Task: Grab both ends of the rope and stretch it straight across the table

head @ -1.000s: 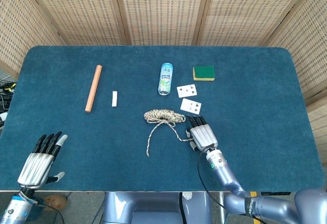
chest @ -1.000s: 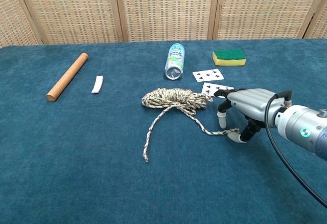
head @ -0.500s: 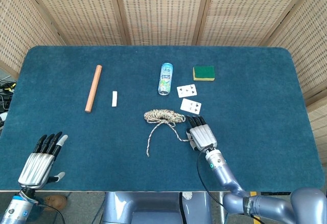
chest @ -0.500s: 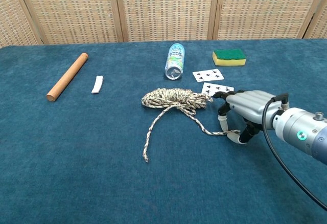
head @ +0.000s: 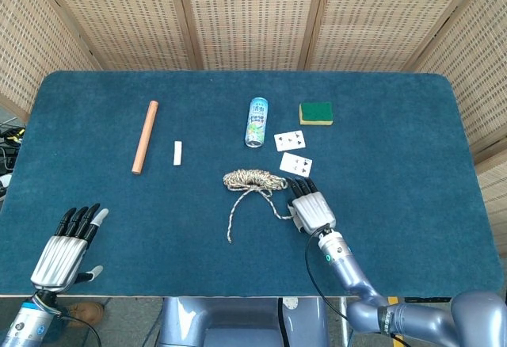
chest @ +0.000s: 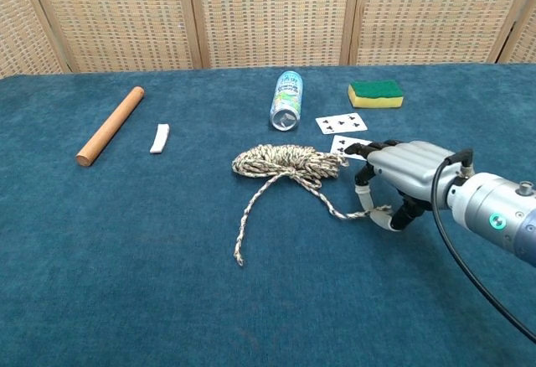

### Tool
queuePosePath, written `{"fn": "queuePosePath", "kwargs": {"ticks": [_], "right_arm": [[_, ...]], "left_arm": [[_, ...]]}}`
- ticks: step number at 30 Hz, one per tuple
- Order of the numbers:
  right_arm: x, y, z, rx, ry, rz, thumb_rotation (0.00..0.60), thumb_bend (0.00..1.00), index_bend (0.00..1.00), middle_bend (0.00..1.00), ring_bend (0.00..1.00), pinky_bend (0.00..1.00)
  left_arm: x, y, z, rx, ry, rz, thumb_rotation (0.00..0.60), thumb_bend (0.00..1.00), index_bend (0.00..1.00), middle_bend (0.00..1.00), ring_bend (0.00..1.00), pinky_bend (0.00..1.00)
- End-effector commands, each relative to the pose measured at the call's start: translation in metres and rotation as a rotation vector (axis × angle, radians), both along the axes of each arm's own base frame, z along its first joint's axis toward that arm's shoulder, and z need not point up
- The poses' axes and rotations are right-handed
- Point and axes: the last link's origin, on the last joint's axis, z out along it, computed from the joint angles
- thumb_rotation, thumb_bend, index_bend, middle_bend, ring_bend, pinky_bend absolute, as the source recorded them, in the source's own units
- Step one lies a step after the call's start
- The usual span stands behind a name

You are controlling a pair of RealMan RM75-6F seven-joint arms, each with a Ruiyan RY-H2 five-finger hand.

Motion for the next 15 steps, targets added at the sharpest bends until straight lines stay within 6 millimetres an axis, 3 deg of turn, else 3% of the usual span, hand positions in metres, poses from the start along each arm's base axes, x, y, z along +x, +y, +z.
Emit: {"fn": "queuePosePath", "kwargs": {"ticks": [1,5,15], "right_arm": [[0.003,-0.001,0.004,-0.016,0.012,0.033,0.6,0.5,0.62,0.0,0.0,0.0],[0.008,-0.001,0.009,-0.039,0.03,0.076,0.6,0.49,0.62,0.0,0.0,0.0],[0.012,-0.002,0.012,-0.051,0.066,0.107,0.6,0.49,0.63,0.0,0.0,0.0]], "left_arm": [[0.007,0.011,-0.005,0.005,0.033,-0.073,0.6,0.0,0.0,0.0,0.0,0.0],[0.032,0.037,-0.022,-0.046,0.069,-0.293,0.6,0.0,0.04,0.0,0.0,0.0],[0.079,0.078,-0.073,-0.178,0.139,-0.644,0.6,0.04,0.39,0.0,0.0,0.0]]}}
